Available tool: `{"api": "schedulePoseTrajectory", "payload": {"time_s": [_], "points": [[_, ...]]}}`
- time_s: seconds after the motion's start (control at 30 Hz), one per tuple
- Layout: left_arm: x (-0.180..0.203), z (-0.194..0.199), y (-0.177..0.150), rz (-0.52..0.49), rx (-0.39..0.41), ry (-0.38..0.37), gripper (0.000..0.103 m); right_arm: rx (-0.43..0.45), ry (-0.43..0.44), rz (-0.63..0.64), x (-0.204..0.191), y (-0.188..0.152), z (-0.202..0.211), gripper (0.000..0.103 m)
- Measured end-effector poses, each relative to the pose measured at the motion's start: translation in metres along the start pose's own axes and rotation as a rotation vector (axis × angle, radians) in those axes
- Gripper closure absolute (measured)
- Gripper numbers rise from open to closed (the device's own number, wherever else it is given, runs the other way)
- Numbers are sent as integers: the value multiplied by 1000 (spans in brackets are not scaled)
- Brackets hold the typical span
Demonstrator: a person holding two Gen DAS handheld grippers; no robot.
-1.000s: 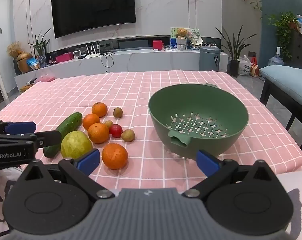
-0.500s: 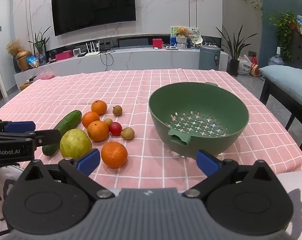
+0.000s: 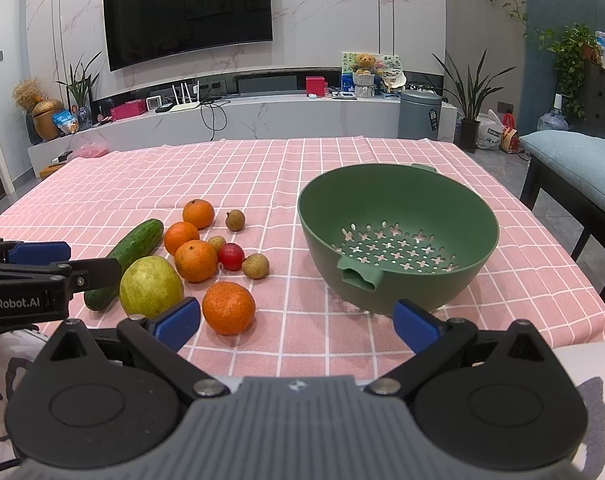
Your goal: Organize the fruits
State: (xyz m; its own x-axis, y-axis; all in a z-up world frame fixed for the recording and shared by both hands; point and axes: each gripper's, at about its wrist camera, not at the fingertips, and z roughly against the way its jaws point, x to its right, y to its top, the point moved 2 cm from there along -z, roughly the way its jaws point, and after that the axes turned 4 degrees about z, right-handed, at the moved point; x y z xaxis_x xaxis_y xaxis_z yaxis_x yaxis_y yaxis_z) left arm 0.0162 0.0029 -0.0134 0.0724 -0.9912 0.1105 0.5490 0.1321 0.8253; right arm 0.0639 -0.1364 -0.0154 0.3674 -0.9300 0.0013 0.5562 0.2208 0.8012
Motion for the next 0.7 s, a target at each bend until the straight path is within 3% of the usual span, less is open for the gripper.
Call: {"api": "schedulePoseTrajectory", "payload": {"time_s": [0.7], "points": [[4, 2, 1, -17, 40, 18, 15, -1, -1, 1, -1, 0, 0, 4]]}}
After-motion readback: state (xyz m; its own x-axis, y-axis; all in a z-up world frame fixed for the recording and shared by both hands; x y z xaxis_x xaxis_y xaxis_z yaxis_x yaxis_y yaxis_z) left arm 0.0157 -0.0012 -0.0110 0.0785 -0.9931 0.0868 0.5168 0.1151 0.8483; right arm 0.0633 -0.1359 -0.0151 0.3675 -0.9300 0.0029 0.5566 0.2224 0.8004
